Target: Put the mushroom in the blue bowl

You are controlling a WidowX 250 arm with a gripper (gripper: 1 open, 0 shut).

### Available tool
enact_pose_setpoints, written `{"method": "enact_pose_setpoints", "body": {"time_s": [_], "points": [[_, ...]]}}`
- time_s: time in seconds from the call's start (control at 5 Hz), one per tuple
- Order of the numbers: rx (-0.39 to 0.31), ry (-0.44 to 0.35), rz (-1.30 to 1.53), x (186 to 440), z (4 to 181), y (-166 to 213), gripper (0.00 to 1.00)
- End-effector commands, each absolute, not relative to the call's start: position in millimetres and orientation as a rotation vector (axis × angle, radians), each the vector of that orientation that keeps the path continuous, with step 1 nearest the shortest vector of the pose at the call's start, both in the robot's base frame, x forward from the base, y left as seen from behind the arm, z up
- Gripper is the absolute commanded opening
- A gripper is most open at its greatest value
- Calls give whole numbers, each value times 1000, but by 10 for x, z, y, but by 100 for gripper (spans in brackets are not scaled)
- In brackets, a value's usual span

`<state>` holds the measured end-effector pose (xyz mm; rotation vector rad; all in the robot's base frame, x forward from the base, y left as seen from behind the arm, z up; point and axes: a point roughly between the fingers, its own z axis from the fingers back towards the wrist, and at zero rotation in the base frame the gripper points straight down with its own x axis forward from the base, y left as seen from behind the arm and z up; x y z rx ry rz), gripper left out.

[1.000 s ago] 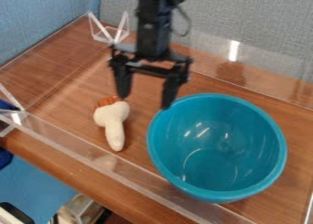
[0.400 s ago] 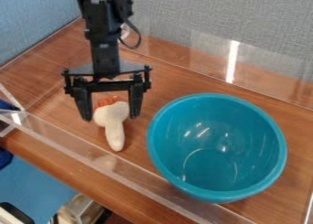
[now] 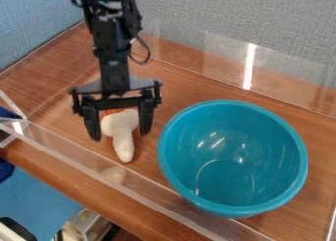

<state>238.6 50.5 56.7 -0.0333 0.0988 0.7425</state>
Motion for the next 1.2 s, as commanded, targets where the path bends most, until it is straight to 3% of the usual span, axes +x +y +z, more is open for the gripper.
{"method": "enact_pose_setpoints", "body": {"time_s": [0.0,0.4,1.0], "points": [[-29,75,779,2424,528,557,100],[-31,75,831,2475,438,605,100],[-42,54,878,2530,470,650,100]]}}
